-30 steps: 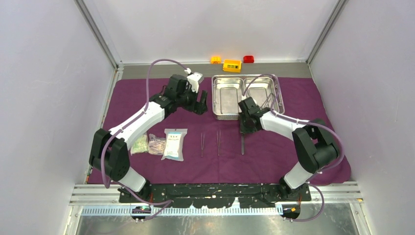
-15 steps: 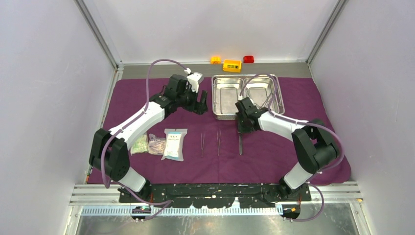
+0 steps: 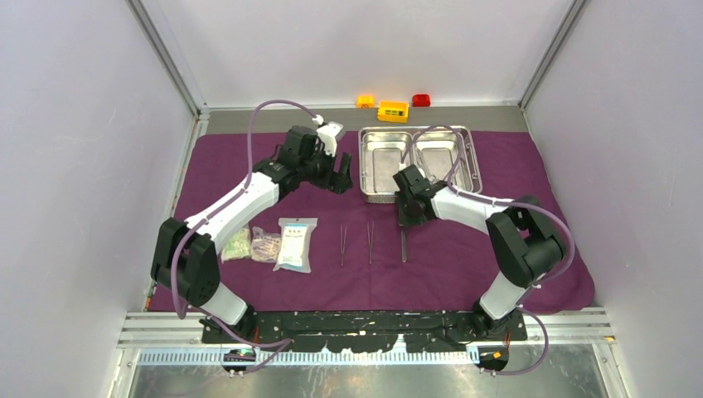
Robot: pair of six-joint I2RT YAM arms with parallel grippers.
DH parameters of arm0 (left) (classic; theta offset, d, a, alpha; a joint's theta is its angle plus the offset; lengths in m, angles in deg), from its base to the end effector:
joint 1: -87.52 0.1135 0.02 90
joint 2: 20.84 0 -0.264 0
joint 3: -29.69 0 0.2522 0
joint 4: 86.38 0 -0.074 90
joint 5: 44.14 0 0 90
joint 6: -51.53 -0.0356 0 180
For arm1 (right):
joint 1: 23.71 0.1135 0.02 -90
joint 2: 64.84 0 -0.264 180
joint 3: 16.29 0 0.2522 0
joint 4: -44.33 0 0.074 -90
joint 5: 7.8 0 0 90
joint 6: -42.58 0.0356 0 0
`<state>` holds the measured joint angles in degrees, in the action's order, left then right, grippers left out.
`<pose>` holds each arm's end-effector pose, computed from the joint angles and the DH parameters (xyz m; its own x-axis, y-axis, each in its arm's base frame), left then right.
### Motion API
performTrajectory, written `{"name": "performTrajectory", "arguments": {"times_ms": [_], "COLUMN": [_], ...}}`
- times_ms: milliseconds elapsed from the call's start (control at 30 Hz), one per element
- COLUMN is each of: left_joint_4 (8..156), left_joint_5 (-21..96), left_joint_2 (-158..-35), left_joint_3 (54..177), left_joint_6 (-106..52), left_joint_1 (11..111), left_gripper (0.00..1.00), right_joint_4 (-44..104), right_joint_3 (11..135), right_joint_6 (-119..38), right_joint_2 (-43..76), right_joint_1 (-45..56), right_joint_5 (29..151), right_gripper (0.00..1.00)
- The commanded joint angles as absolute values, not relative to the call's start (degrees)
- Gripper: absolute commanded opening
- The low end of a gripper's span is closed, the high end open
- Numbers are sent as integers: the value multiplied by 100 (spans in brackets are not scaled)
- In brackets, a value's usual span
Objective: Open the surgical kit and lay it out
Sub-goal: Place the medical item in the surgical kit.
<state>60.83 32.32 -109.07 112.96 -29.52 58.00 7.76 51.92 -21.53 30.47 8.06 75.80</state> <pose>0.2996 -0.1792 0.2891 -0.6258 0.1806 -0.7588 0.5494 0.7925 -0.2646 0.2720 0.1638 0.1634 -0.8956 -0.0443 -0.4426 -0.1002 0.9895 0.1038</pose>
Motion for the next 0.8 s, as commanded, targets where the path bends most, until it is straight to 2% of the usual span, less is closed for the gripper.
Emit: {"name": "performTrajectory", "arguments": {"times_ms": [0, 200, 767], "left_joint_4": [6345, 6338, 6333], "left_joint_5": [3165, 3171, 3173], "left_joint_2": [-10826, -10829, -10777], "left_joint_3": [11410, 11422, 11392], "left_joint_6": [-2900, -2898, -2924], "left_joint_1": [5798, 5799, 5799], "left_gripper": [78, 78, 78], "right_joint_4": [794, 803, 636], "right_joint_3": [5403, 5388, 5477], "right_joint_6": [-2032, -2000, -2020], "right_joint_2": [3096, 3079, 2989], "right_joint_1": [833, 829, 832], "right_joint_5": [7464, 7507, 7530], "right_gripper": [0, 1, 35]}}
